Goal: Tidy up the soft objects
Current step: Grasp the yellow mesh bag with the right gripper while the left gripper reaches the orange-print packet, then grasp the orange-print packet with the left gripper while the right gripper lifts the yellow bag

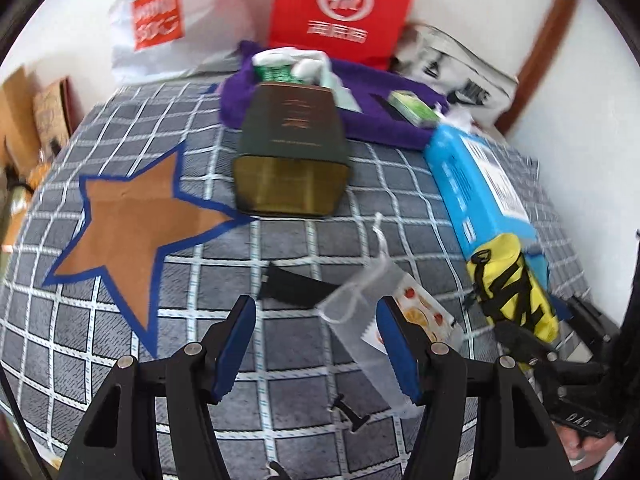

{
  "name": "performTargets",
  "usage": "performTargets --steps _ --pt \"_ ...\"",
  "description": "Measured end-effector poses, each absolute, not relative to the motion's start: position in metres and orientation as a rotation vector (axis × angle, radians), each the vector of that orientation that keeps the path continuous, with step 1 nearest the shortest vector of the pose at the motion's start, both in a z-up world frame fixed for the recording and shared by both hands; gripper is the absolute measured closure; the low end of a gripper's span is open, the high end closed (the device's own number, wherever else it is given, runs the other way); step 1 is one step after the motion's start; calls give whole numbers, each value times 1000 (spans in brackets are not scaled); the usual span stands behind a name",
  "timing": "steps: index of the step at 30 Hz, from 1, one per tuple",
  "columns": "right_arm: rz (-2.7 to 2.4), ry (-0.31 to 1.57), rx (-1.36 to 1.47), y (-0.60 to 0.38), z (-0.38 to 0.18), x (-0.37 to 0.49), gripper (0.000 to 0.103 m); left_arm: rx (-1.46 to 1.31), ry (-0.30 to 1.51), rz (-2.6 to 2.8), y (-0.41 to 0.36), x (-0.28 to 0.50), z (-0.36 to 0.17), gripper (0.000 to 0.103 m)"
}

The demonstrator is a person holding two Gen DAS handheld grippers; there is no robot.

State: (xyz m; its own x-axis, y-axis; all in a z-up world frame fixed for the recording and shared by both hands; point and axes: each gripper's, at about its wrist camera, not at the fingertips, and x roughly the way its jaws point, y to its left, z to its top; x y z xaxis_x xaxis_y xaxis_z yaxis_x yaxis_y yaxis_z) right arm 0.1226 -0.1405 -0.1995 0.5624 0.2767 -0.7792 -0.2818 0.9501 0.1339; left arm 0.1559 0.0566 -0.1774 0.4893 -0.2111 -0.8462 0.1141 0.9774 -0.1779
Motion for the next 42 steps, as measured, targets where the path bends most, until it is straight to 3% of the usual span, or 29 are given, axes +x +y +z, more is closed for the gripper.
performTargets --steps 7,10,15,20,24,26,28,31,42 --pt "231 910 32 -180 -205 109 35 23 1056 -310 10 148 -180 42" --pt "194 917 66 -198 -210 107 35 79 1071 -384 -6 146 -188 36" --pt "168 922 110 -219 -215 103 35 114 1120 -369 -16 154 -207 34" --pt "176 928 123 -222 -221 103 35 192 1099 -397 -27 151 -210 24" --pt "196 934 131 -220 -225 104 35 224 1075 -399 -31 147 -211 25" --pt "205 937 132 -217 -227 105 35 208 1069 -392 -29 148 -210 31" --pt "212 942 133 -215 -230 106 35 199 1063 -356 -26 150 -209 51" --pt "210 946 115 -210 -232 105 35 152 1074 -348 -17 156 -206 62" --pt "198 940 95 -204 -226 101 35 37 1053 -304 14 154 -182 64"
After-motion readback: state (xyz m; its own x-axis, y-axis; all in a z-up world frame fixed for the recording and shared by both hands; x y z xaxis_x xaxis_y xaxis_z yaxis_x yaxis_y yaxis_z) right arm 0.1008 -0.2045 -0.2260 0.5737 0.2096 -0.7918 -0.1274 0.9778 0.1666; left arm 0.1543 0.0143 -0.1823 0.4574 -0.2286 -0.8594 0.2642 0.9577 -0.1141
